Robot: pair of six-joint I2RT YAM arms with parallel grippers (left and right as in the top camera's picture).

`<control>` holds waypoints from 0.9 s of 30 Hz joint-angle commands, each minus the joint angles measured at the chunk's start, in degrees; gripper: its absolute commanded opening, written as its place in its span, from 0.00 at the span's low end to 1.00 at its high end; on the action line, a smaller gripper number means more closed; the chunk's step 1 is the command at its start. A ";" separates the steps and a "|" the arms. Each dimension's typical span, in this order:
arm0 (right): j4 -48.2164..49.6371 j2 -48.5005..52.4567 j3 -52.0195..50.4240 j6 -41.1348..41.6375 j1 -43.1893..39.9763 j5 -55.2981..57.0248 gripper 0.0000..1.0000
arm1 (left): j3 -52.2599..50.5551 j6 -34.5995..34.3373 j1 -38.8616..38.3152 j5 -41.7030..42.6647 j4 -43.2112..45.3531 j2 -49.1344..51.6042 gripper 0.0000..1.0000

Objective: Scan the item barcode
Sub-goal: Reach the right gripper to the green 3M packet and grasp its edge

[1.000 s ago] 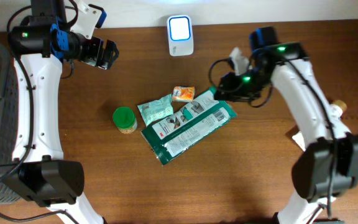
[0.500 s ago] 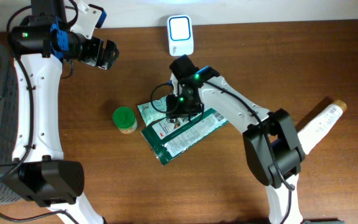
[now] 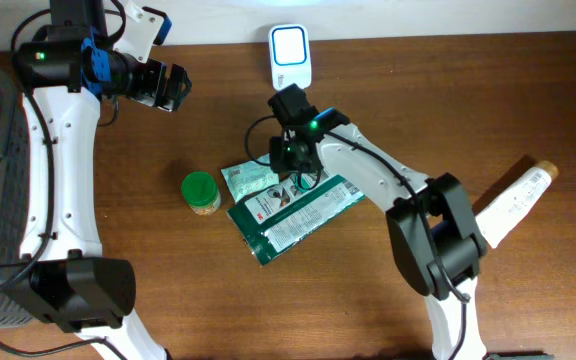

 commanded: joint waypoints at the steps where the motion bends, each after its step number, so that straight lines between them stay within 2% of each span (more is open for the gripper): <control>1: 0.22 3.04 -0.33 2.05 0.15 -2.38 0.39 | 0.04 0.92 0.13 0.02 -0.07 0.11 0.99; 5: -0.90 3.28 -0.33 2.03 0.15 -3.61 0.40 | 0.04 0.92 0.13 0.02 -0.07 0.11 0.99; 8: -5.27 3.28 -0.33 1.92 0.15 -4.48 0.40 | 0.04 0.92 0.13 0.02 -0.07 0.11 0.99; 13: -15.52 3.21 0.46 -4.57 -2.27 -4.46 0.40 | 0.04 0.92 0.13 0.02 -0.07 0.11 0.99; 21: -34.21 2.45 7.45 -16.44 -13.42 -4.46 0.37 | 0.04 0.92 0.13 0.02 -0.09 0.11 0.99; 25: -40.46 -2.03 11.50 -18.01 -18.14 -3.26 0.38 | 0.04 0.92 0.13 0.02 -0.07 0.11 0.99; 27: -47.25 -4.72 11.76 -17.90 -20.79 0.83 0.41 | 0.04 0.92 0.13 0.02 -0.07 0.11 0.99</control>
